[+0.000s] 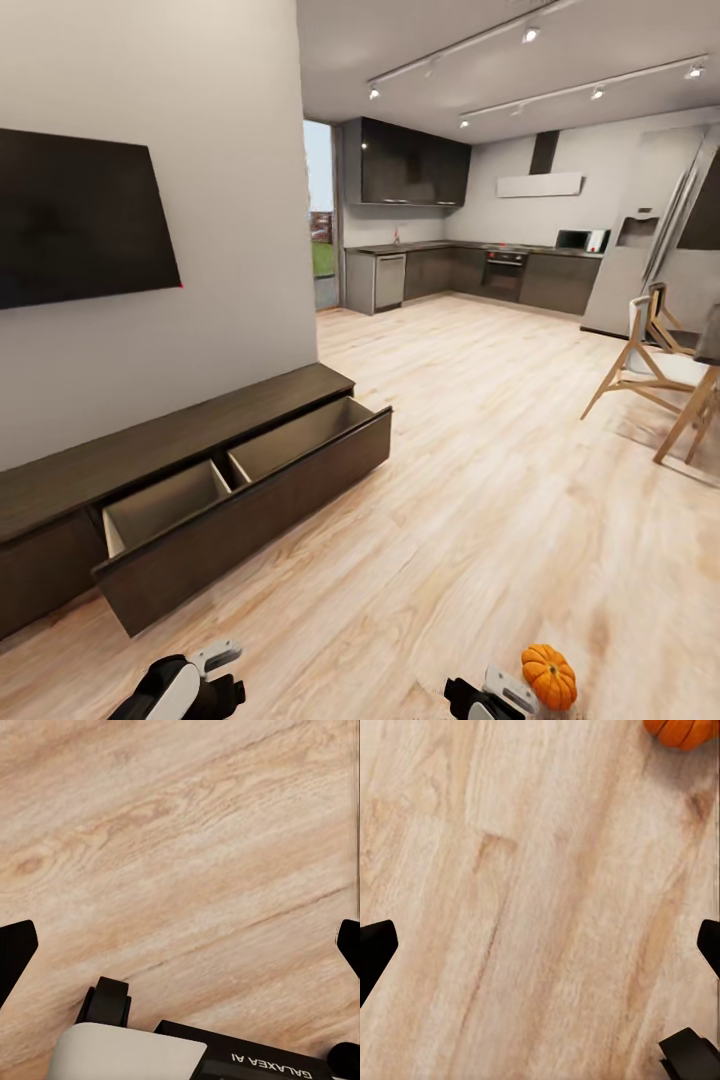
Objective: Place each of the two pumpkins and all three candles from the living room inside a cabinet in the living room (use any cabinet), then make sure every cabinet is closed, and position the cauldron so it is next to a table in the living room.
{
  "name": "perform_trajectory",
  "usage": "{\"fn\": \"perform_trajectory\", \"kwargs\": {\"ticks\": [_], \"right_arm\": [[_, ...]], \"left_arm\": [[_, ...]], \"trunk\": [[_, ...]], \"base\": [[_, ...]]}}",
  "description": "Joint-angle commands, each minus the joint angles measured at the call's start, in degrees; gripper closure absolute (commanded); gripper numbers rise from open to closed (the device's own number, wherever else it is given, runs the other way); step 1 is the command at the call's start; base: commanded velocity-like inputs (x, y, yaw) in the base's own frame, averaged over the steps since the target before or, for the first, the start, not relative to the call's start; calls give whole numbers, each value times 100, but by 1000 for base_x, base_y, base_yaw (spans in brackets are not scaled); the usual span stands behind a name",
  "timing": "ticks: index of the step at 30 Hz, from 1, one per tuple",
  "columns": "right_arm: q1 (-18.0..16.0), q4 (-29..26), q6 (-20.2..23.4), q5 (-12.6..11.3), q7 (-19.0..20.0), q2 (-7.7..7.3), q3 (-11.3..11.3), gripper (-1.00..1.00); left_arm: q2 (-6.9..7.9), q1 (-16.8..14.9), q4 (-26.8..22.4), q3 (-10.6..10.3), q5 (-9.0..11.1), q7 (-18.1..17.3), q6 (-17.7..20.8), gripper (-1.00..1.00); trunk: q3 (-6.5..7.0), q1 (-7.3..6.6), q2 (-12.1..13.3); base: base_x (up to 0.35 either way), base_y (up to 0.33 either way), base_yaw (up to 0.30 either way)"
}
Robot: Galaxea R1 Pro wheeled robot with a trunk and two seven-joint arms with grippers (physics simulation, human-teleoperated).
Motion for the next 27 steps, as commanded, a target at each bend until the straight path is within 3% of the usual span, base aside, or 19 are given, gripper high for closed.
{"fn": "perform_trajectory", "kwargs": {"ticks": [1, 27], "right_arm": [[0, 0, 0, 0, 0, 0, -1, -100], [0, 9, 0, -14, 0, -16, -13, -100]], "left_arm": [[0, 0, 0, -1, 1, 0, 0, -100], [0, 0, 0, -2, 1, 0, 0, -100]], "trunk": [[0, 0, 0], [0, 0, 0]], "base": [[0, 0, -287], [0, 0, -287]]}}
